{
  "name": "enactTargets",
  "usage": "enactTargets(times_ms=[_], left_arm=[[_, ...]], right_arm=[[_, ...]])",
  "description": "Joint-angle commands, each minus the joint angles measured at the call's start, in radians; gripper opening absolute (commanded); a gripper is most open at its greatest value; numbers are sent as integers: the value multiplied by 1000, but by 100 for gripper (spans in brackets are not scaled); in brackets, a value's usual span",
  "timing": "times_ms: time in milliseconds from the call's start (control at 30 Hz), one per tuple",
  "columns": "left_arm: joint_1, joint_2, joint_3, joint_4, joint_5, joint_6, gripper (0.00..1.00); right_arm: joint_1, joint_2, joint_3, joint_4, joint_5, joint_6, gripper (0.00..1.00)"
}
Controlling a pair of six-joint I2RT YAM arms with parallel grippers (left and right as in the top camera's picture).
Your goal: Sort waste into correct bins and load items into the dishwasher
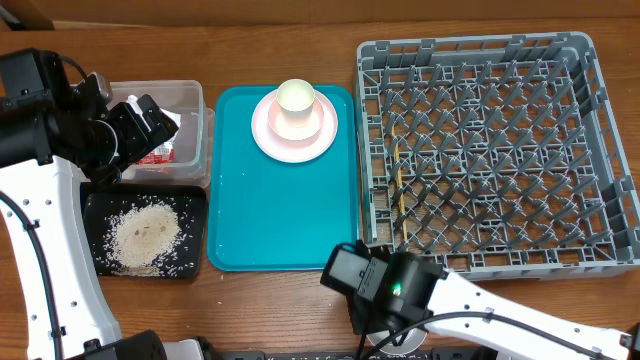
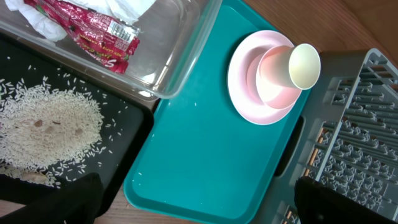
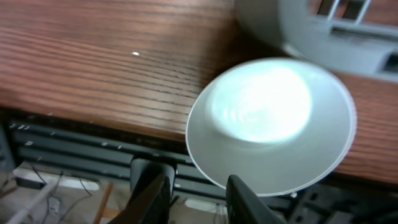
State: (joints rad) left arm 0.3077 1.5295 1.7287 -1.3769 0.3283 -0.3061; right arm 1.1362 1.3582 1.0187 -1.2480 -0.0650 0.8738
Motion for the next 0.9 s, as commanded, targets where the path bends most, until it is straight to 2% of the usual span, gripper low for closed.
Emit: enactTargets(times_ms=[0,200,567,733,867], left_arm=[[-1,-13,12,0,-7,22,100],[-1,-13,12,0,-7,22,100],[-1,-13,12,0,-7,22,100],[-1,-13,12,0,-7,22,100],[-1,-13,12,0,-7,22,100]], right_arm=[[38,-14,-70,67,-10,100,32],[79,-12,-154,194,-60,100,32],[82,-7,-281,282,-60,103,28],[82,-7,-286,291,-60,107,23],[82,-7,-286,291,-60,107,22]])
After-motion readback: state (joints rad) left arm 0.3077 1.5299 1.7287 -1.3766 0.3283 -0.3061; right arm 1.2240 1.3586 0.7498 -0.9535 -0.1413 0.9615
